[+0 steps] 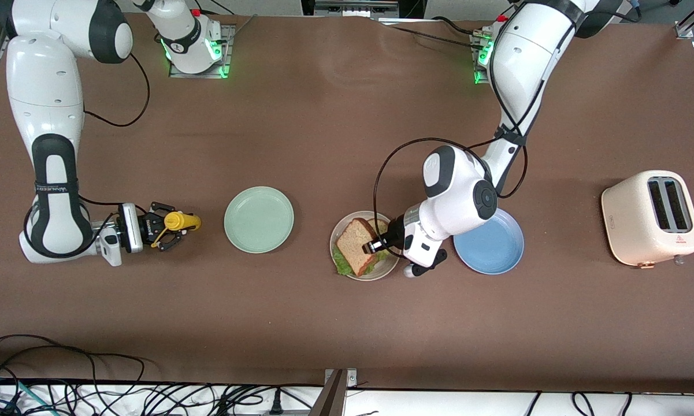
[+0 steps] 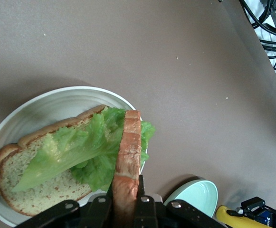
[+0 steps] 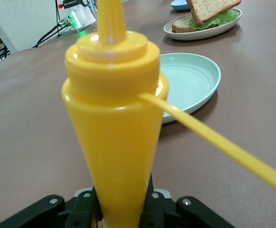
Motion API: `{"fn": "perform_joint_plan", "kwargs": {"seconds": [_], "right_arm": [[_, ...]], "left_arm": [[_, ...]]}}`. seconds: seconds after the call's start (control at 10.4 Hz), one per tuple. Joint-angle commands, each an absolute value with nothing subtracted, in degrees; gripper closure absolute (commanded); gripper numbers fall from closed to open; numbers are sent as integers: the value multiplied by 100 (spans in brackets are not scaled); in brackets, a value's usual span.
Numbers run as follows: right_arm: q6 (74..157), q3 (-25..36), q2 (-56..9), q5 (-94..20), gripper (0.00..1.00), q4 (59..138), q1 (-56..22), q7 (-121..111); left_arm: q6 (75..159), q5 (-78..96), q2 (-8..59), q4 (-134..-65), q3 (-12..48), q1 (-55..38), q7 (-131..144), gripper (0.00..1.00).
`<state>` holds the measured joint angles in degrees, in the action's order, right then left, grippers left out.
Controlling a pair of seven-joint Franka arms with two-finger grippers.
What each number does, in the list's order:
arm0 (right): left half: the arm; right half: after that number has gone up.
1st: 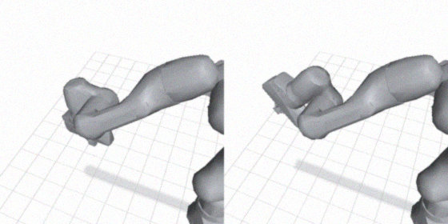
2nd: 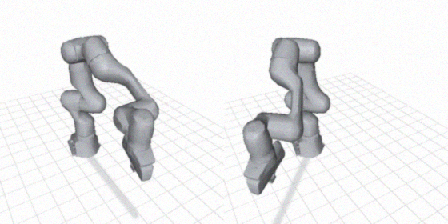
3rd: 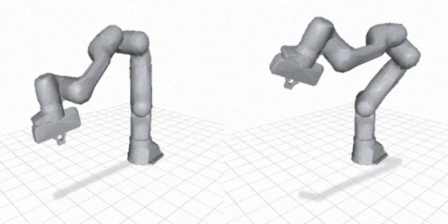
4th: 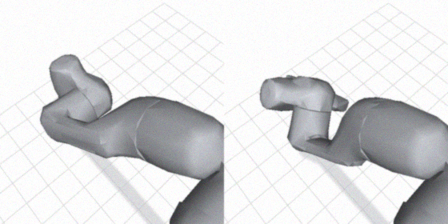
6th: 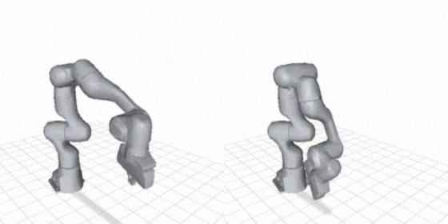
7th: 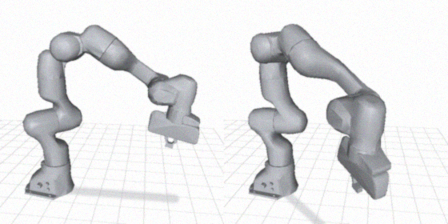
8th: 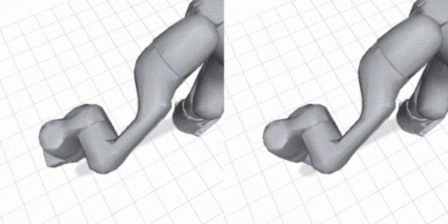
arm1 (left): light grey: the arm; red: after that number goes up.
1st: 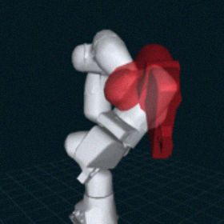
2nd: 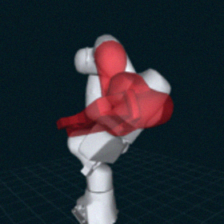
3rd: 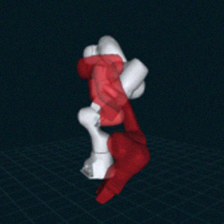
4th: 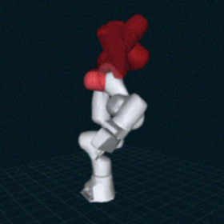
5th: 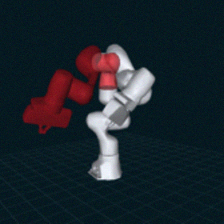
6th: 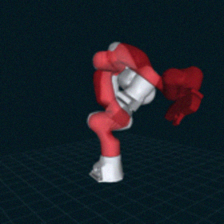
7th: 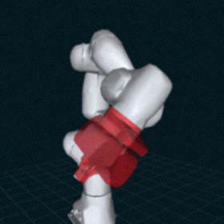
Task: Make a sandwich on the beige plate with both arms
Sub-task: 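Lower the bread onto the lettuce with the left gripper while the right sets the bottle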
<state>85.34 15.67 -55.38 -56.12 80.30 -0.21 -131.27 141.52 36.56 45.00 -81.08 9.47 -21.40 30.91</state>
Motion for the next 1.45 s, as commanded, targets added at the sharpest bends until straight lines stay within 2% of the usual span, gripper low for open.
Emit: {"fn": "perform_joint_plan", "kwargs": {"seconds": [0.0,0.19,0.29,0.48,0.68,1.06,1.35], "right_arm": [[8508,1521,-5599,-5722,67,8042,97,-13263],[8508,1521,-5599,-5722,39,8033,97,-13263],[8517,1521,-5607,-5713,0,8033,123,-13271],[8534,1529,-5607,-5713,0,8007,158,-13307],[8552,1529,-5599,-5704,0,7989,193,-13307],[8517,1556,-5599,-5398,0,7700,325,-13298],[8499,1556,-5599,-5273,0,7620,378,-13272]], "left_arm": [[14168,3823,4482,-8130,879,-2136,2979,53],[13959,3658,4465,-8130,870,-2013,2831,32],[13827,3413,4456,-8130,870,-1960,2787,28],[13466,2999,4430,-8130,870,-1811,2769,17],[13360,2612,4421,-8130,870,-1767,2769,0],[12895,2391,4316,-8033,861,-1583,2707,0],[12535,1488,4070,-8016,861,-1530,2716,0]]}}
